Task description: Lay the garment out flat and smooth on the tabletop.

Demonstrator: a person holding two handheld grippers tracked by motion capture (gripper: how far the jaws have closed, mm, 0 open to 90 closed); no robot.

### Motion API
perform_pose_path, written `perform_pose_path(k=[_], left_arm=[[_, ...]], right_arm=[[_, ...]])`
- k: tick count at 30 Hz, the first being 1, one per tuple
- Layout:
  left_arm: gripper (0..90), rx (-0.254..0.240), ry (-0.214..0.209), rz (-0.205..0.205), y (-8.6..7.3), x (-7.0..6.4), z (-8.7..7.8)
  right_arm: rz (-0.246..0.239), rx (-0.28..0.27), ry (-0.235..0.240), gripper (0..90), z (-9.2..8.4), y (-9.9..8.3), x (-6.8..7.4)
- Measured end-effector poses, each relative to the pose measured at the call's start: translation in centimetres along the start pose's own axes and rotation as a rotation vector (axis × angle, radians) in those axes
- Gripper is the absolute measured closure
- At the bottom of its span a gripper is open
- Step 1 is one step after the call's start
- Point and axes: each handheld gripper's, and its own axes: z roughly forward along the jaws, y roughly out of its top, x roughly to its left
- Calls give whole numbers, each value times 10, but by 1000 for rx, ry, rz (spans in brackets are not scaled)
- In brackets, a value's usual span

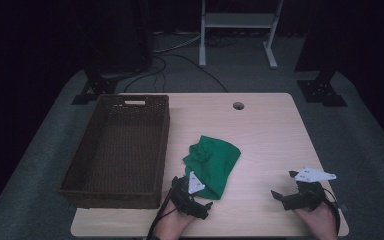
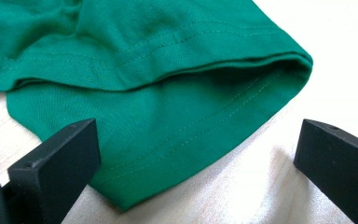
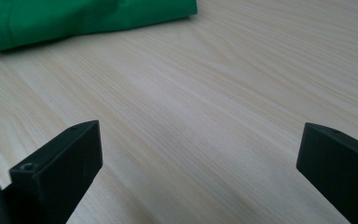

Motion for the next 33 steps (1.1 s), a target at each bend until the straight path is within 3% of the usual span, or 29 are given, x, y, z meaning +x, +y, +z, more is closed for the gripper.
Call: perform_pose_path(k=[12,33], left_arm=[[0,1,-4,7,0,1,0],[0,1,-3,5,-1,1,-1]], right_arm=[[-36,-7,31,0,9,18,7],[-20,-71,110,0,13,47,0]])
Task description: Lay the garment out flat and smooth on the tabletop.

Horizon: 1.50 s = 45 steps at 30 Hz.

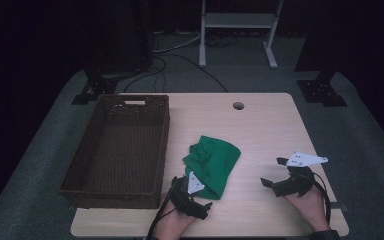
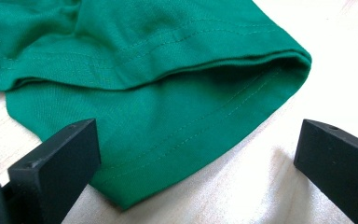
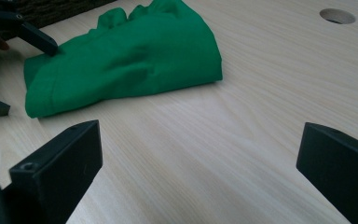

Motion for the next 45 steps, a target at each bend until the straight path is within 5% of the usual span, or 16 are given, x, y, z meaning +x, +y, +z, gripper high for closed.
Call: perform_pose_path(k=[45], left_arm=[[0,-3,0,-2,-1,0,-1]], right_arm=[[-69,41,79,0,39,54,14]])
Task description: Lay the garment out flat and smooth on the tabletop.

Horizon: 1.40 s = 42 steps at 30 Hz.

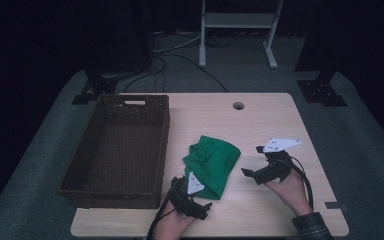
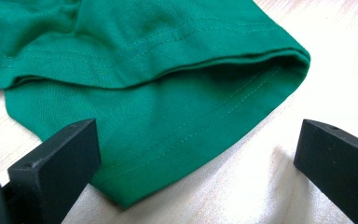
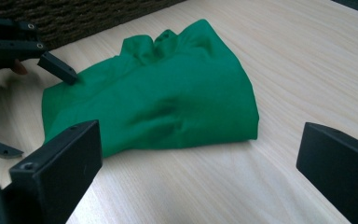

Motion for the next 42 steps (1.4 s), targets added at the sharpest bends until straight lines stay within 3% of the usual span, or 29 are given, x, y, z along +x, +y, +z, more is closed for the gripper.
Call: perform_pose_path(k=[17,42], left_arm=[[0,2,0,2,0,0,0],[0,0,0,0,0,0,0]], right_arm=[[4,2,25,0,13,11,-1],[-34,21,60,0,34,42,4]])
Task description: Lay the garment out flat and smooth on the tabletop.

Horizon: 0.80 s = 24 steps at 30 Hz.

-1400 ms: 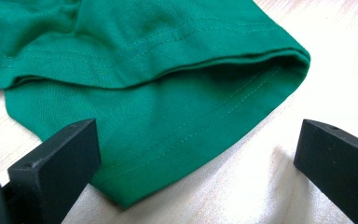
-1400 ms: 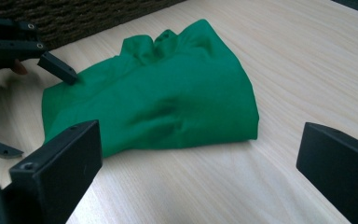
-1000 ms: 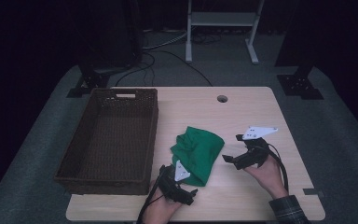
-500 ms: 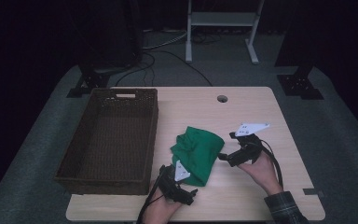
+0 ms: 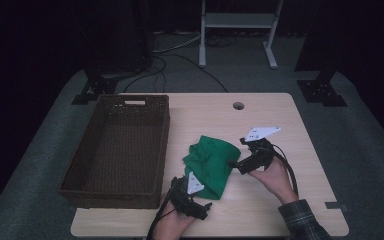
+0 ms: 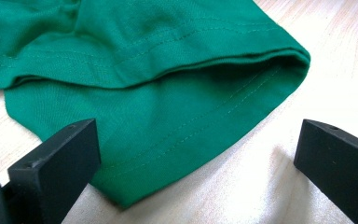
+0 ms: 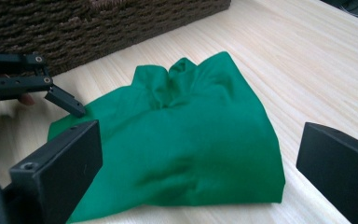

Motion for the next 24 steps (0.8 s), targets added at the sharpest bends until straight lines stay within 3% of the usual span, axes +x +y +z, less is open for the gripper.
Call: perform_pose_path(k=[17,24], left_arm=[[0,1,0,0,0,0,0],[0,2,-2,1,0,0,0]], right_arm=[[-17,-47,-8,0,5,12,0],[-16,-30,12,0,11,20,1]])
